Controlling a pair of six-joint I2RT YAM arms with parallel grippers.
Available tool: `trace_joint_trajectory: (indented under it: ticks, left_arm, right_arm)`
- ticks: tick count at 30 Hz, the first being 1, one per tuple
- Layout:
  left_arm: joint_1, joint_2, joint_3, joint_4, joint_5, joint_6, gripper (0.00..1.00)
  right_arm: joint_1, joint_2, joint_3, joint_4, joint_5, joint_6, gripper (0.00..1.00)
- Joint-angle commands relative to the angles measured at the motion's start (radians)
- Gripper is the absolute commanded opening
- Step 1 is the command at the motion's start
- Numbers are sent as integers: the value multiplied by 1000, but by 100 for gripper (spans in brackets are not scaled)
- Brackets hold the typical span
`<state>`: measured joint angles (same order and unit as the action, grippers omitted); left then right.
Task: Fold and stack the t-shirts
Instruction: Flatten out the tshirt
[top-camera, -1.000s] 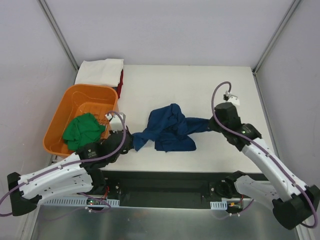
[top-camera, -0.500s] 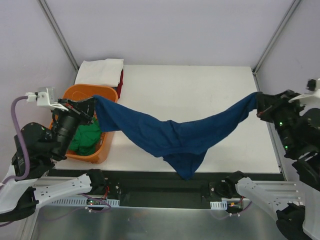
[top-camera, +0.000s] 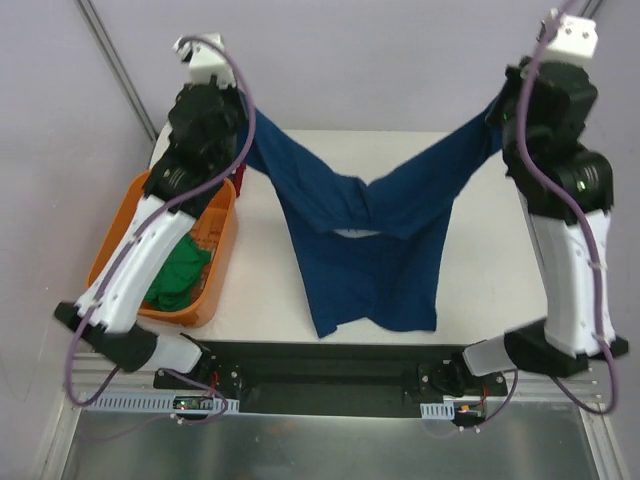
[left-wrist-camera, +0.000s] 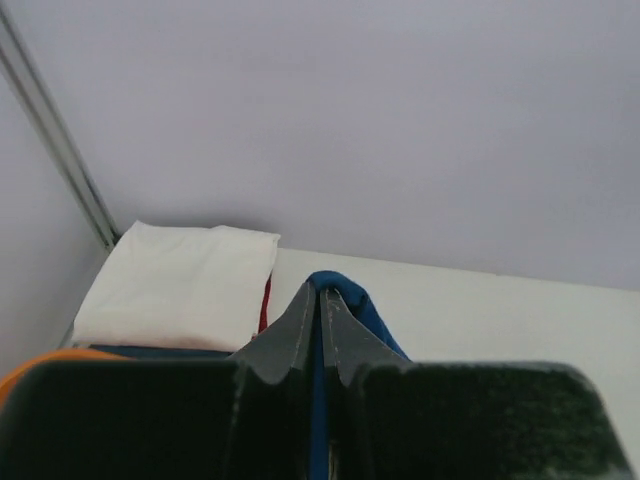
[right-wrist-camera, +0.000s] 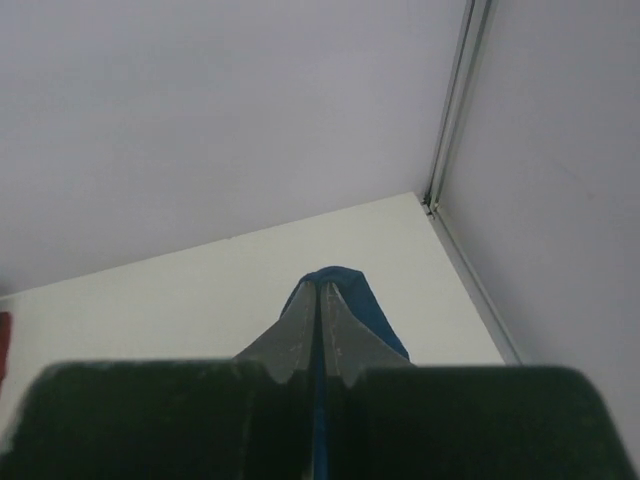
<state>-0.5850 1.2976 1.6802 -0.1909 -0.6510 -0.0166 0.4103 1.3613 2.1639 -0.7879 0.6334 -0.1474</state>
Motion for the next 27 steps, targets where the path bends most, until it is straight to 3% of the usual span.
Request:
trace_joint_trajectory:
  ticks: [1,2,4,8,13,16,17,18,20,21,23,24,25,27]
  left_arm:
    - [68,198,453,-2,241,7,0]
    - [71,227,529,-13,269,30,0]
    - [71,273,668,-25,341,35,0]
    - [73,234,630,-33,370,18,0]
    - [85,37,209,-33,210,-54,0]
    - [86,-84,-101,-41,148,-124,0]
    - [88,-107,-178,-51,139,-152,0]
    - [88,-135,-303,-61,137,-211,0]
    - [90,-138,-396,-97,178,-255,0]
    - [90,-118,-455,-113,198,-285,0]
    - [90,-84,-482,-152,229,-301,25]
    - [90,-46,-484,-169,235,-316,40]
    - [90,-28,-475,-182,247,-325,66]
    - [90,18,-444,-200,324,-345,91]
  right_arm:
    - [-97,186,336,179,-34,-125,1]
    - [-97,182,332,241,-28,-144,1]
    - [-97,81,168,459,-34,-179,1]
    - [-100,-65,15,500,-46,-192,1]
    - [-111,-214,-226,339,74,-254,2]
    - [-133,-293,-431,23,176,-103,6]
    - [-158,-318,-579,-102,207,40,6]
    - [-180,-361,-666,-155,203,105,6]
    - [-255,-390,-862,-241,106,208,8]
    - [-278,-401,-912,-255,63,248,15]
    - [-332,-389,-982,-281,-28,253,25]
    - [-344,-358,-1006,-292,-38,252,35]
    - [-350,-338,-1004,-309,-28,255,44]
    - [-352,-279,-969,-346,-12,253,74]
